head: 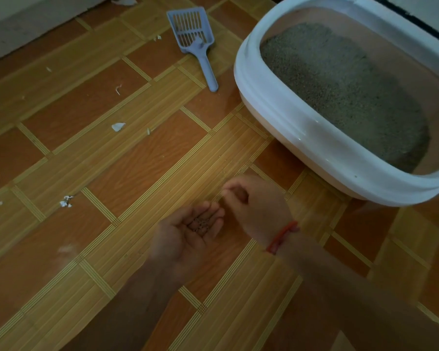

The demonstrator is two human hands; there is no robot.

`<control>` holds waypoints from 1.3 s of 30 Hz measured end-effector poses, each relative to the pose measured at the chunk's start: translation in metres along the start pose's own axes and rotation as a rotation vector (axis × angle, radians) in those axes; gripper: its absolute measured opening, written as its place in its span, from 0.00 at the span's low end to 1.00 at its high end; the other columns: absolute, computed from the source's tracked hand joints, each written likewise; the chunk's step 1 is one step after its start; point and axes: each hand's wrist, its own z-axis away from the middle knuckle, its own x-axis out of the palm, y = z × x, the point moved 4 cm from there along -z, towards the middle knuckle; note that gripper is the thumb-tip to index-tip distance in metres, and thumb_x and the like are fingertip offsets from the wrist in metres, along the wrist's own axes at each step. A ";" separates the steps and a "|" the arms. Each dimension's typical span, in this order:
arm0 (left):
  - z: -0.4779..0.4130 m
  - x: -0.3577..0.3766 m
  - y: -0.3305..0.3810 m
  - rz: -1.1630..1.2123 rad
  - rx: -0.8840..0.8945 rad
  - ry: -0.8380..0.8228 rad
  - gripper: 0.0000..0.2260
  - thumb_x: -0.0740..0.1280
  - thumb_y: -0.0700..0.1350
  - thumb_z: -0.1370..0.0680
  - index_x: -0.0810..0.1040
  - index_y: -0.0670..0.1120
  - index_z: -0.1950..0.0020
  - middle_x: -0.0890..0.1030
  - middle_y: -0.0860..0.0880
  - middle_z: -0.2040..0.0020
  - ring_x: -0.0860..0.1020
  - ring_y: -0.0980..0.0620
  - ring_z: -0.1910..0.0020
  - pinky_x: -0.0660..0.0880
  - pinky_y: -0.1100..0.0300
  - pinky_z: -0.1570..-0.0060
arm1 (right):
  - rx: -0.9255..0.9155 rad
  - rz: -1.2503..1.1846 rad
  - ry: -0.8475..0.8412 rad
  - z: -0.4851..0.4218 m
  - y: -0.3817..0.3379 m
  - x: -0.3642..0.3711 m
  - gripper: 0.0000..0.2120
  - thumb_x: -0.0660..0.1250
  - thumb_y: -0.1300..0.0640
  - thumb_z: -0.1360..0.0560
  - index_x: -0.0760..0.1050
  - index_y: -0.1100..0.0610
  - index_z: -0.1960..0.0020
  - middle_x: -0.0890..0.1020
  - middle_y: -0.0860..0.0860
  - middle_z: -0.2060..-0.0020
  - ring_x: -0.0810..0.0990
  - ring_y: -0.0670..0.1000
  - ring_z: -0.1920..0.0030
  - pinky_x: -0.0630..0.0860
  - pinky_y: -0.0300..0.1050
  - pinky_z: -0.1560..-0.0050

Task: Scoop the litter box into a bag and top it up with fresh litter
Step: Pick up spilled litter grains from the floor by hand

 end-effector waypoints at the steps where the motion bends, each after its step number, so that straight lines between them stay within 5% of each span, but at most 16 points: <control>1: -0.003 -0.004 0.001 0.010 0.011 0.013 0.15 0.60 0.41 0.21 0.83 0.36 0.58 0.84 0.38 0.53 0.84 0.43 0.51 0.78 0.51 0.46 | 0.034 0.019 0.018 -0.008 0.009 -0.005 0.05 0.65 0.53 0.23 0.79 0.50 0.55 0.78 0.41 0.63 0.75 0.42 0.60 0.76 0.42 0.55; 8: -0.001 0.000 0.000 0.026 -0.021 0.043 0.14 0.60 0.41 0.20 0.82 0.35 0.56 0.84 0.37 0.51 0.84 0.41 0.49 0.77 0.50 0.44 | 0.165 0.106 0.033 -0.047 0.042 -0.017 0.05 0.64 0.51 0.22 0.74 0.44 0.57 0.76 0.39 0.64 0.76 0.41 0.61 0.80 0.46 0.56; 22: 0.001 -0.004 0.004 0.048 -0.034 0.088 0.15 0.59 0.42 0.19 0.81 0.35 0.55 0.84 0.38 0.52 0.84 0.42 0.50 0.76 0.51 0.47 | 0.169 0.116 -0.004 -0.065 0.049 -0.005 0.06 0.67 0.48 0.24 0.79 0.49 0.56 0.82 0.44 0.62 0.80 0.46 0.58 0.80 0.47 0.55; 34: 0.003 -0.003 0.004 0.061 -0.034 0.099 0.15 0.59 0.42 0.19 0.82 0.35 0.55 0.84 0.38 0.52 0.84 0.41 0.50 0.76 0.51 0.47 | 0.169 0.297 -0.065 -0.068 0.039 -0.001 0.10 0.59 0.54 0.22 0.78 0.53 0.55 0.81 0.49 0.61 0.79 0.52 0.59 0.80 0.50 0.58; 39: 0.003 -0.003 0.004 0.045 -0.028 0.078 0.14 0.59 0.42 0.19 0.81 0.35 0.53 0.84 0.38 0.51 0.84 0.42 0.49 0.77 0.51 0.46 | 0.144 0.134 -0.038 -0.051 0.024 -0.009 0.09 0.61 0.53 0.22 0.78 0.53 0.56 0.80 0.48 0.63 0.79 0.49 0.61 0.79 0.48 0.60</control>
